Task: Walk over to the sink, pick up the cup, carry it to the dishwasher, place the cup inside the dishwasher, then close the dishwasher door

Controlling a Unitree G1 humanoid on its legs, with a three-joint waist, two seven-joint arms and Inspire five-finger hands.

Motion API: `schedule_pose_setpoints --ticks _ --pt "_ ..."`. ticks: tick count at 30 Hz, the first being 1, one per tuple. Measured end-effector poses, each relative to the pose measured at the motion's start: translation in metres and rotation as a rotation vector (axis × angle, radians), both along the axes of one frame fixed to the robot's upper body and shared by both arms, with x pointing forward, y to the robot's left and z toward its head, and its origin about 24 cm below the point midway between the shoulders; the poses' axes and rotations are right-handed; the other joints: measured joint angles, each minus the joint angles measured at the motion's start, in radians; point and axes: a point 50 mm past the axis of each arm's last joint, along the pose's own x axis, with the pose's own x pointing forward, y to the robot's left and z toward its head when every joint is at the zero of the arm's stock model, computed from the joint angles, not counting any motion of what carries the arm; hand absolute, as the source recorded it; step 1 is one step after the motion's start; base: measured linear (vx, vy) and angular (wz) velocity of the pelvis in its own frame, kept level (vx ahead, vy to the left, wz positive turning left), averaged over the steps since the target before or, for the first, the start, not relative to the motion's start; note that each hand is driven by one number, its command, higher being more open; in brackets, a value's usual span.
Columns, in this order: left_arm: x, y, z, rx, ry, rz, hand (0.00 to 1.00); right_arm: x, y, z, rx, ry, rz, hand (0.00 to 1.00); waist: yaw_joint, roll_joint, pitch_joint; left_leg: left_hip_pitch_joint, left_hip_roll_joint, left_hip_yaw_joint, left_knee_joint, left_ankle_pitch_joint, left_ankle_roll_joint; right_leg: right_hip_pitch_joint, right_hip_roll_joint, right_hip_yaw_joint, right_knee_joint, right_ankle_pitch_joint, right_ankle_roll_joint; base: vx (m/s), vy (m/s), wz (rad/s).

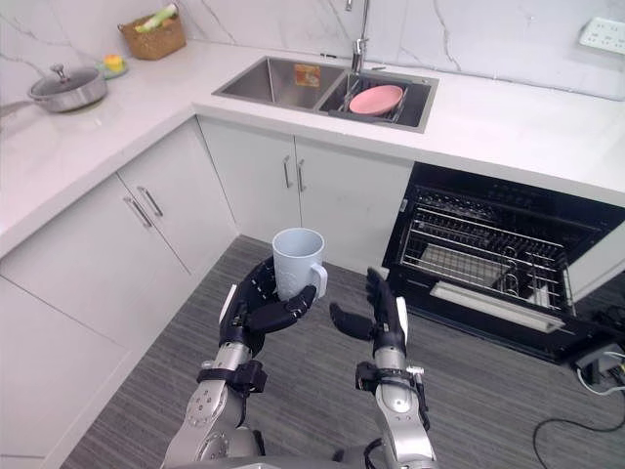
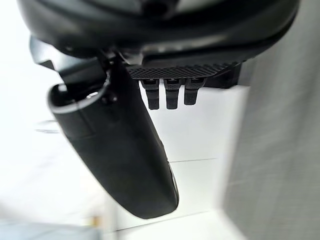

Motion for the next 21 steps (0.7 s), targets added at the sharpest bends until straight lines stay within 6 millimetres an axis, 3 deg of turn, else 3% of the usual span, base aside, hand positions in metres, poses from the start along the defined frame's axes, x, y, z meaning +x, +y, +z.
schedule_pose_setpoints --ticks 3,4,5,6,7,10,11,12,13,14,15,17,18,19,21 --pt "0.0 0.001 -0.001 0.001 0.003 0.004 0.3 0.008 -0.001 0.005 -0.005 -0.03 -0.001 0.9 0.004 -0.003 0.001 -0.027 -0.077 -0.043 -0.257 0.017 -0.017 0.046 -0.053 0.022 -0.01 -0.033 0.044 0.32 0.247 -0.16" --pt "0.0 0.002 -0.001 0.003 0.005 0.009 0.3 0.01 -0.002 0.004 -0.009 -0.027 -0.007 0.9 0.009 0.002 -0.002 -0.022 -0.13 -0.107 -0.453 0.098 -0.028 0.066 -0.078 0.039 -0.018 -0.053 0.076 0.35 0.319 -0.23" --pt "0.0 0.003 -0.002 0.005 0.006 0.014 0.3 0.01 -0.003 0.003 -0.01 -0.021 -0.008 0.9 0.013 0.007 -0.005 -0.013 -0.138 -0.117 -0.5 0.183 -0.032 0.071 -0.084 0.053 -0.019 -0.064 0.091 0.43 0.41 -0.42" --pt "0.0 0.008 -0.003 0.017 0.013 0.025 0.3 0.01 -0.003 -0.003 -0.009 0.005 -0.015 0.9 0.02 -0.006 -0.01 0.006 -0.158 -0.103 -0.502 0.262 0.007 0.086 -0.103 0.08 -0.027 -0.08 0.11 0.35 0.342 -0.24" --pt "0.002 0.013 -0.004 0.032 0.012 0.043 0.3 0.009 0.0 -0.006 0.003 0.022 -0.017 0.9 0.01 -0.036 -0.015 -0.006 -0.188 -0.096 -0.48 0.236 0.026 0.09 -0.136 0.095 -0.039 -0.081 0.111 0.42 0.378 -0.12" --pt "0.001 0.022 -0.006 0.064 0.02 0.061 0.3 0.013 0.002 -0.004 0.01 0.012 -0.016 0.9 0.016 -0.053 -0.014 -0.012 -0.213 -0.046 -0.423 0.158 0.059 0.066 -0.176 0.145 0.002 -0.075 0.122 0.31 0.285 -0.24" --pt "0.0 0.024 -0.007 0.075 0.027 0.059 0.3 0.015 0.003 -0.003 0.011 0.005 -0.014 0.9 0.016 -0.053 -0.014 0.008 -0.218 -0.021 -0.425 0.13 0.071 0.032 -0.185 0.163 0.084 -0.07 0.158 0.32 0.31 -0.64" --pt "0.0 0.025 -0.009 0.083 0.033 0.059 0.3 0.016 0.005 -0.002 0.016 0.001 -0.012 0.9 0.019 -0.058 -0.01 0.042 -0.219 0.004 -0.439 0.114 0.076 -0.017 -0.193 0.172 0.193 -0.059 0.217 0.25 0.232 -0.62" --pt "-0.002 0.027 -0.01 0.091 0.039 0.059 0.3 0.016 0.007 -0.002 0.023 0.0 -0.012 0.9 0.019 -0.06 -0.008 0.071 -0.222 0.016 -0.454 0.106 0.079 -0.054 -0.196 0.172 0.279 -0.051 0.245 0.24 0.183 -0.69" --pt "-0.006 0.03 -0.013 0.105 0.056 0.057 0.3 0.016 0.009 -0.002 0.036 0.0 -0.013 0.9 0.008 -0.062 -0.008 0.136 -0.224 0.043 -0.492 0.094 0.085 -0.114 -0.197 0.157 0.425 -0.056 0.247 0.24 0.13 -0.64" --pt "-0.009 0.03 -0.016 0.105 0.068 0.061 0.3 0.017 0.011 0.0 0.042 -0.007 -0.014 0.9 -0.011 -0.061 -0.009 0.198 -0.224 0.06 -0.527 0.077 0.096 -0.168 -0.189 0.116 0.512 -0.07 0.221 0.25 0.106 -0.51" --pt "-0.009 0.029 -0.015 0.103 0.065 0.056 0.3 0.018 0.012 0.006 0.046 -0.033 -0.012 0.9 -0.03 -0.066 -0.012 0.25 -0.218 0.08 -0.562 0.059 0.098 -0.258 -0.157 0.053 0.539 -0.093 0.178 0.25 0.031 -0.35" --pt "-0.008 0.029 -0.015 0.1 0.062 0.055 0.3 0.02 0.013 0.011 0.049 -0.059 -0.009 0.9 -0.035 -0.068 -0.014 0.279 -0.212 0.103 -0.576 0.049 0.083 -0.322 -0.142 0.006 0.514 -0.108 0.142 0.26 -0.01 -0.44" --pt "-0.008 0.029 -0.015 0.101 0.063 0.055 0.3 0.02 0.013 0.014 0.051 -0.071 -0.006 0.9 -0.036 -0.068 -0.014 0.292 -0.208 0.114 -0.58 0.045 0.071 -0.343 -0.136 -0.022 0.485 -0.112 0.127 0.35 -0.044 -0.56" --pt "-0.007 0.029 -0.014 0.103 0.06 0.057 0.3 0.022 0.015 0.019 0.05 -0.098 0.006 0.9 -0.041 -0.065 -0.014 0.352 -0.191 0.159 -0.612 0.019 0.032 -0.385 -0.117 -0.149 0.264 -0.059 0.052 0.34 -0.052 -0.56"
